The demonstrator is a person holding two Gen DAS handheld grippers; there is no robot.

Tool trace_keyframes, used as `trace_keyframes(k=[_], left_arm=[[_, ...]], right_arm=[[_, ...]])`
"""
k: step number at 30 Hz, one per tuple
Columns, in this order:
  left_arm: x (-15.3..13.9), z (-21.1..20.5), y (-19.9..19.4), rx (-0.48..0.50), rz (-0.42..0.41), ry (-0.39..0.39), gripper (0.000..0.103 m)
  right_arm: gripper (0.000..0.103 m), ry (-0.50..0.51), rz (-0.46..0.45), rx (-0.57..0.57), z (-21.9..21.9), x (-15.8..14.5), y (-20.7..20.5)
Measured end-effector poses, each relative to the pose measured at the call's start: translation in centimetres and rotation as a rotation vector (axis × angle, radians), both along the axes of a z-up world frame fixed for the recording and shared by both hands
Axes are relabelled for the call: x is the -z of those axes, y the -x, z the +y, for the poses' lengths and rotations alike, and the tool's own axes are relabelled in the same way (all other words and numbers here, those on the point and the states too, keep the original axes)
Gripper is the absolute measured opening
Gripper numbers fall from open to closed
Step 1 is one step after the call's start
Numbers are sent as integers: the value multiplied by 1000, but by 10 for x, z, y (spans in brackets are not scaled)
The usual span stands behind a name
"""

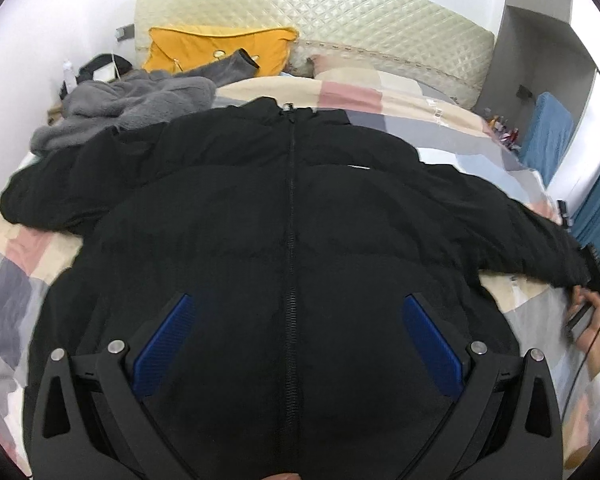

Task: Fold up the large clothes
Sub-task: 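Move the right gripper to the jacket sleeve cuff and close on it, then lift the held sleeve and fold it across the jacket body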

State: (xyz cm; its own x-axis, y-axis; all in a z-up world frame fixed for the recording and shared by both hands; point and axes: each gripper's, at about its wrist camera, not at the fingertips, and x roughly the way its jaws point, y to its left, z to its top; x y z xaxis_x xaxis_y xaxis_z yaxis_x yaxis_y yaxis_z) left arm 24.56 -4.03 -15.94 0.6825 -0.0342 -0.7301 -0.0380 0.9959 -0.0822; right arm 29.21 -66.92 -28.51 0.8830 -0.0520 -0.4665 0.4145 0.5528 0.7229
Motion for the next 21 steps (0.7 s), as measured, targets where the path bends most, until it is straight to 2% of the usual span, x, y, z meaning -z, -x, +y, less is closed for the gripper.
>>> trace_keyframes(k=[1,2,5,6,8,10,15,18,21], left_arm=[[-1,0,1,-6,-11,-21,103],[-1,1,2,-11,-22,-42,103],[-5,6,3,-13,-40,-50,103],[-6,9,3,-11,-45,-43,103],[-5,12,1,-13,-48,-38,103],[1,14,-2,-16,-37,-30,103],[19,15,-8,-15,6,-66,103],[20,19,-9,-13,12,-76,103],[12,26,-13,-11,3,-84,103]], right_arm=[[76,-4,-17,1,-1,-2,0],[51,-7,-16,13,-4,-4,0],[13,-59,7,49,-23,-9,-1],[9,-41,19,46,-24,-17,-5],[6,117,94,21,-10,-39,-17],[4,194,125,5,1,-55,-25],[3,206,98,49,-4,-89,-17],[3,273,90,41,2,-121,-18],[3,288,68,51,11,-150,-17]])
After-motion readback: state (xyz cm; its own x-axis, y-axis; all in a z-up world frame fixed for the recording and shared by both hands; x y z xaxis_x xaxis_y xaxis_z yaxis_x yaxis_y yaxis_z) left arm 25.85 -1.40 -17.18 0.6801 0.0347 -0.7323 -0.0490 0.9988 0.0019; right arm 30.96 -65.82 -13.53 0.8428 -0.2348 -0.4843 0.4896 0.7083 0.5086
